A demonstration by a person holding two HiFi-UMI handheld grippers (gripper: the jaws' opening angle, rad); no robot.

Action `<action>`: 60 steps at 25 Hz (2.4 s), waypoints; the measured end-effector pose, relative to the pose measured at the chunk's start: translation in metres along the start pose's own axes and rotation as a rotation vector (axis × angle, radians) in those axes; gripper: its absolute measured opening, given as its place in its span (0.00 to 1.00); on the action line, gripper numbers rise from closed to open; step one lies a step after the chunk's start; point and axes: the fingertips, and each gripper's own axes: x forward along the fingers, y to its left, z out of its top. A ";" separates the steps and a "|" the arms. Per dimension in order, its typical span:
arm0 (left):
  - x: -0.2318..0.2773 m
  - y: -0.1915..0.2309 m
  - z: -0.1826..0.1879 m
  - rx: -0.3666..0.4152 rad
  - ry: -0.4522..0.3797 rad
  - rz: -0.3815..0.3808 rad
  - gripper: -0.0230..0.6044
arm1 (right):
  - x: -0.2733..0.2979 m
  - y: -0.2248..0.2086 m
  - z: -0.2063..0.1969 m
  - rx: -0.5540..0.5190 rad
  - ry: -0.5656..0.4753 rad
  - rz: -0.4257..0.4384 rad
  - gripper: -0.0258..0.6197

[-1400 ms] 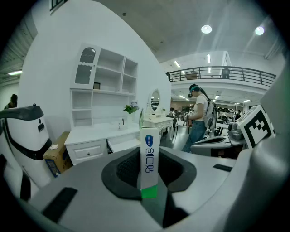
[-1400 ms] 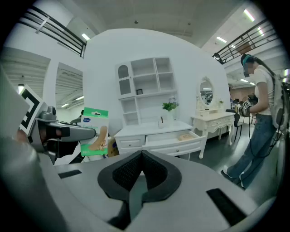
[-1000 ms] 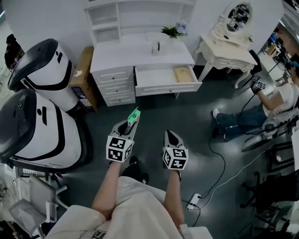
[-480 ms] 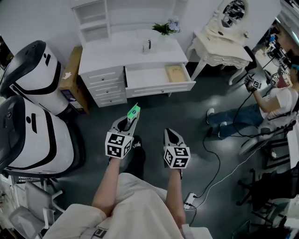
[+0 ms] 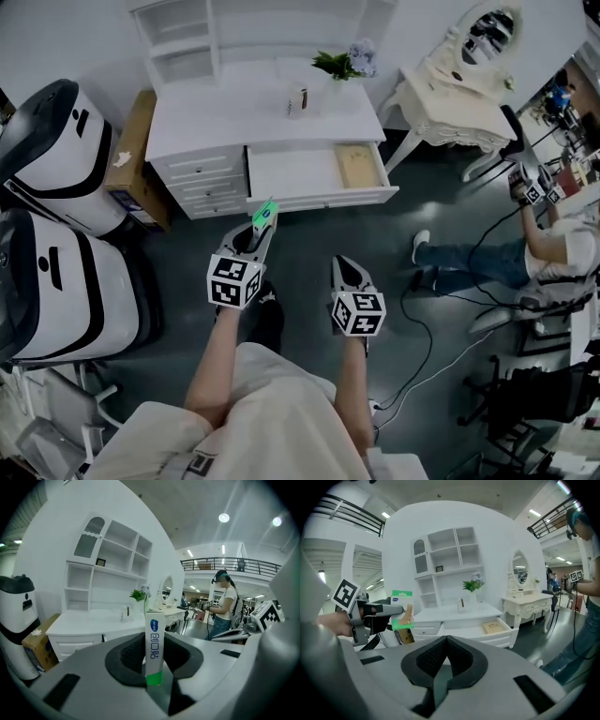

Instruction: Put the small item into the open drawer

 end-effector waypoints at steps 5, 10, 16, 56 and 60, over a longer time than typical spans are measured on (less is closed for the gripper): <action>0.059 0.040 0.015 -0.033 0.019 -0.002 0.19 | 0.058 -0.025 0.029 -0.003 0.019 -0.009 0.08; 0.110 0.074 0.037 -0.038 0.023 -0.003 0.19 | 0.113 -0.047 0.058 -0.001 0.036 -0.020 0.08; 0.159 0.114 0.050 -0.044 0.032 0.002 0.19 | 0.180 -0.058 0.087 -0.025 0.053 -0.003 0.08; 0.294 0.174 0.006 -0.214 0.209 0.040 0.19 | 0.355 -0.117 0.084 -0.077 0.238 0.222 0.08; 0.325 0.174 -0.017 -0.199 0.293 0.001 0.19 | 0.372 -0.126 0.084 -0.084 0.253 0.261 0.08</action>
